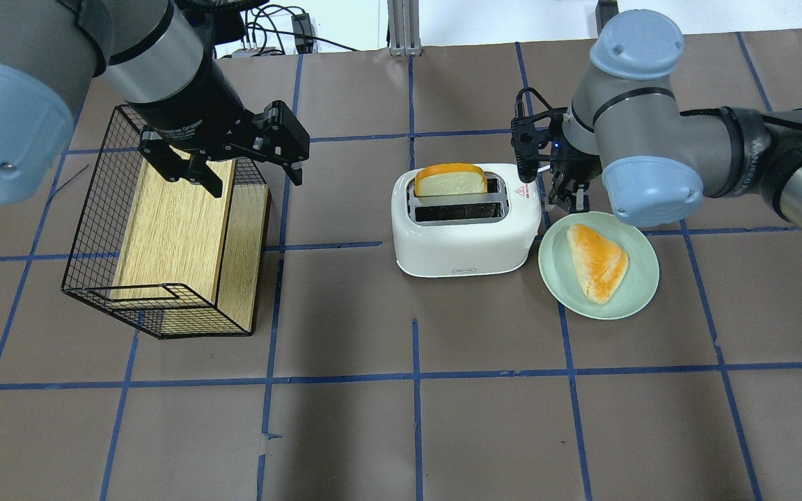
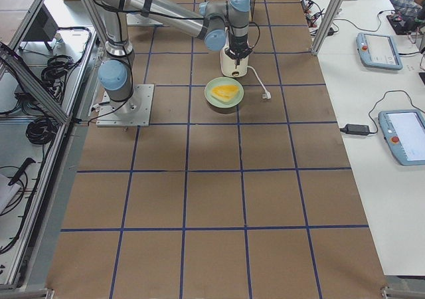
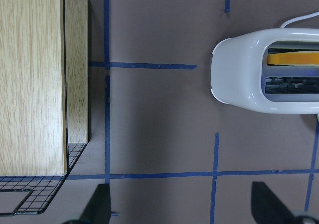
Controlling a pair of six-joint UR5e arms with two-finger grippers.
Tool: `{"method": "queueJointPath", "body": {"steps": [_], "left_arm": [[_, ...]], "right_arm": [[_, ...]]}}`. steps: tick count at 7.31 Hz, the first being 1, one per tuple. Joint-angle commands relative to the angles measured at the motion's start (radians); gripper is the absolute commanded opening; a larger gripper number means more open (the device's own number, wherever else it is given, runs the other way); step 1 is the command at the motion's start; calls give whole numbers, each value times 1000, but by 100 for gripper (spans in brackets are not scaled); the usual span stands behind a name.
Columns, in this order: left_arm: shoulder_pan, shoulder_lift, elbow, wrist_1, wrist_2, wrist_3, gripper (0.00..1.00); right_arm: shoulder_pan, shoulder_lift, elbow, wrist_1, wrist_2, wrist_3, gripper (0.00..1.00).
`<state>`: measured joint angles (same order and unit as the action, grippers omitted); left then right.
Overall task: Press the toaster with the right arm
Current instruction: 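Lower the right gripper onto the toaster lever and press it down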
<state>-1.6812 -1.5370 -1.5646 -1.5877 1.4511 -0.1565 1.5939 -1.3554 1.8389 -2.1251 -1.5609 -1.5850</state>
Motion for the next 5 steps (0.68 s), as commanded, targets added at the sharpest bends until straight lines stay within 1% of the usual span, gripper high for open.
{"method": "queueJointPath", "body": {"steps": [1,2,5], "left_arm": [[0,0,0,0,0,0,100],[0,0,0,0,0,0,100],[0,0,0,0,0,0,100]], "right_arm": [[0,28,2,-6,4,5,7],[0,41,2,-28,-1,7,7],[0,62,2,-42,-1,5,8]]}}
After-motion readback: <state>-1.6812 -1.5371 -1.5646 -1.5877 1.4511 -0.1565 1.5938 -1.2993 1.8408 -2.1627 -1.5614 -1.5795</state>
